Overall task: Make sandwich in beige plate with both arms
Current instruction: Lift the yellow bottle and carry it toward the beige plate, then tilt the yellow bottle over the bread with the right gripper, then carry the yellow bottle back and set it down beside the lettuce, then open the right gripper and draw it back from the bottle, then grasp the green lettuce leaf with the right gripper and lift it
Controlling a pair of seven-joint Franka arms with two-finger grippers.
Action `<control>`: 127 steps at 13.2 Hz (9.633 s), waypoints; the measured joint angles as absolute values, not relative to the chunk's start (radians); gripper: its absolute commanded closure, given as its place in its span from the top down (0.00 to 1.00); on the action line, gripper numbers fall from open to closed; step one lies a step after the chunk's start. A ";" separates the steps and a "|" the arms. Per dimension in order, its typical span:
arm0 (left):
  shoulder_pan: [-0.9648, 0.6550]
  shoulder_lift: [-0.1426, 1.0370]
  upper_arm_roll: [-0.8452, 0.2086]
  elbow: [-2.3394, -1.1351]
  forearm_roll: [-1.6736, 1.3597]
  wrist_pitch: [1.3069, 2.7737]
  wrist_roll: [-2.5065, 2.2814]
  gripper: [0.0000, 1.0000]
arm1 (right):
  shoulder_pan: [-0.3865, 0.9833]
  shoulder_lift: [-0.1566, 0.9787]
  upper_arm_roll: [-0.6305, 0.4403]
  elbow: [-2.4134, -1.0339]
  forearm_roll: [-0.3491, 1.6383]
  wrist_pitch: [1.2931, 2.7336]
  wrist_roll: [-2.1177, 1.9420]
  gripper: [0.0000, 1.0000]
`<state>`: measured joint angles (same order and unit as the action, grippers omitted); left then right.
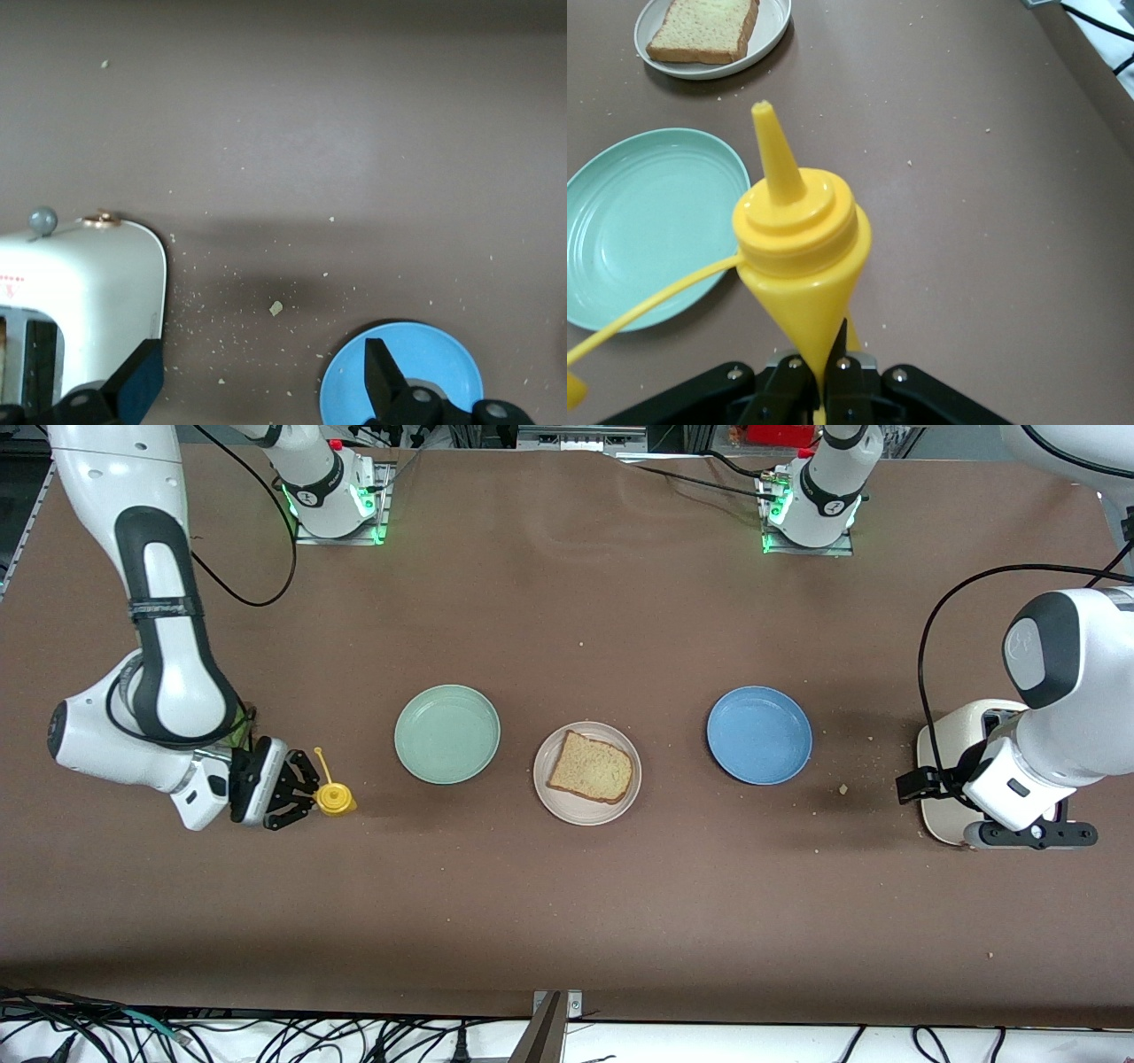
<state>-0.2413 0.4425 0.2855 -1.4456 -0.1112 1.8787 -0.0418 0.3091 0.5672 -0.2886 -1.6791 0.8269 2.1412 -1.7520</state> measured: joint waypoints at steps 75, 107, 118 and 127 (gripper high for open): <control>-0.247 0.441 0.278 -1.440 -0.112 1.845 -0.104 1.00 | 0.224 0.414 -0.489 -1.969 1.026 1.681 -2.115 0.00; -0.248 0.442 0.274 -1.441 -0.112 1.845 -0.109 1.00 | 0.153 0.487 -0.602 -1.740 0.711 1.637 -1.750 0.84; -0.248 0.442 0.273 -1.441 -0.112 1.845 -0.110 1.00 | 0.323 0.374 -0.603 -1.694 0.183 1.777 -0.712 0.98; -0.249 0.442 0.273 -1.441 -0.112 1.848 -0.110 1.00 | 0.348 0.372 -0.605 -1.695 0.101 1.840 -0.333 0.99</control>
<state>-0.2486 0.4418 0.2730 -1.4408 -0.1119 1.8484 -0.1097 0.3481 0.3722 -0.6046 -1.6949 0.1010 1.8397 -0.3325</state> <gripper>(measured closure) 0.000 0.004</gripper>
